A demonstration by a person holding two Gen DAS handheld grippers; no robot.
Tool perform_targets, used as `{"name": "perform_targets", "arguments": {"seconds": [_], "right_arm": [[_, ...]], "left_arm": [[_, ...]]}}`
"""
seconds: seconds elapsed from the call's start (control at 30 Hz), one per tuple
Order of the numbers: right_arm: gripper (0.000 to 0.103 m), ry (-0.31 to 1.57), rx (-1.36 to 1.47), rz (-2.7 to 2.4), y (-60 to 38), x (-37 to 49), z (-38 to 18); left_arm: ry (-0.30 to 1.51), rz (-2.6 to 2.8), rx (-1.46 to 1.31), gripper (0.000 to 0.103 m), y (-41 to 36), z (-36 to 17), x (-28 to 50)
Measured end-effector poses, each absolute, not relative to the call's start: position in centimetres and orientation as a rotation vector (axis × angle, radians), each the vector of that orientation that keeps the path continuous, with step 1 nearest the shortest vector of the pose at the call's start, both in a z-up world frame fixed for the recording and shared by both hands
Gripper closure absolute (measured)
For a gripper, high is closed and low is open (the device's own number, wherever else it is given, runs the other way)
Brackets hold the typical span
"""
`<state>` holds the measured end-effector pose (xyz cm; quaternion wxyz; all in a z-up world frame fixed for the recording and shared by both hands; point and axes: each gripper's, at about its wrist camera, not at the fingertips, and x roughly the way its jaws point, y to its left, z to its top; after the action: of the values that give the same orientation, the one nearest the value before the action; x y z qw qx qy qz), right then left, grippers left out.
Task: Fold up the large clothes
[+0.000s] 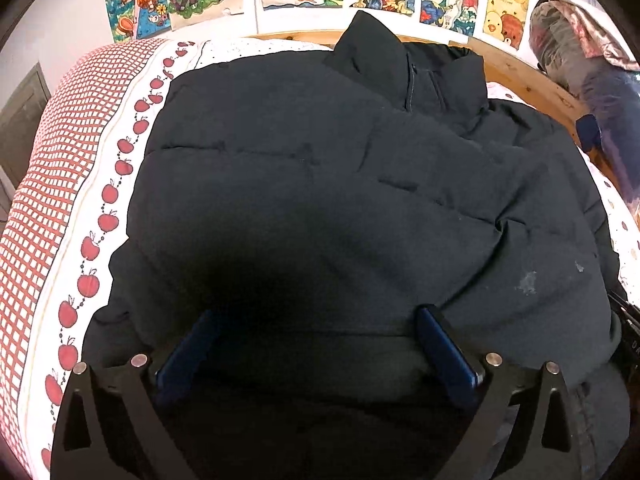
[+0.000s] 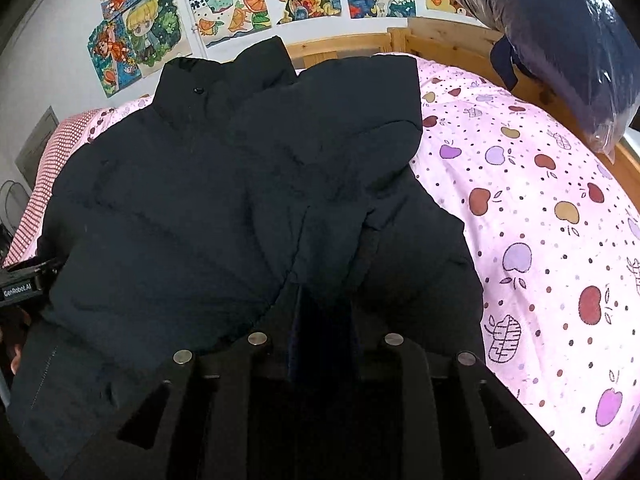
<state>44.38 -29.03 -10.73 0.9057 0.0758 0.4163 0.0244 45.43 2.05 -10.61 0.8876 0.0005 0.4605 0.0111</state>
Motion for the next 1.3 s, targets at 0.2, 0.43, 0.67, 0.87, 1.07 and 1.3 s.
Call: {"name": "perform_targets", "arguments": {"seconds": [0.2, 0.43, 0.67, 0.87, 1.07, 1.3], "right_arm": [[0.079, 0.816, 0.251, 0.100, -30.7, 43.3, -11.3], [0.033, 0.784, 0.260, 0.095, -31.9, 41.2, -9.1], [0.030, 0.827, 0.110, 0.115, -31.6, 42.2, -6.2], [0.022, 0.804, 0.144, 0.172, -31.2, 45.9, -1.9], [0.021, 0.761, 0.147, 0.211, -30.1, 52.9, 2.6], [0.021, 0.740, 0.241, 0.243, -28.6, 63.0, 3.5]], "left_arm": [[0.912, -0.007, -0.054, 0.000, 2.9, -10.4, 44.4], [0.887, -0.001, -0.075, 0.000, 3.4, -8.9, 43.4], [0.862, -0.001, -0.155, 0.000, 4.4, -5.0, 44.3], [0.855, -0.008, -0.178, 0.000, 5.0, -1.5, 48.3], [0.787, -0.031, -0.194, 0.000, 5.4, 2.7, 53.8], [0.744, -0.059, -0.181, 0.000, 3.8, 4.1, 62.1]]}}
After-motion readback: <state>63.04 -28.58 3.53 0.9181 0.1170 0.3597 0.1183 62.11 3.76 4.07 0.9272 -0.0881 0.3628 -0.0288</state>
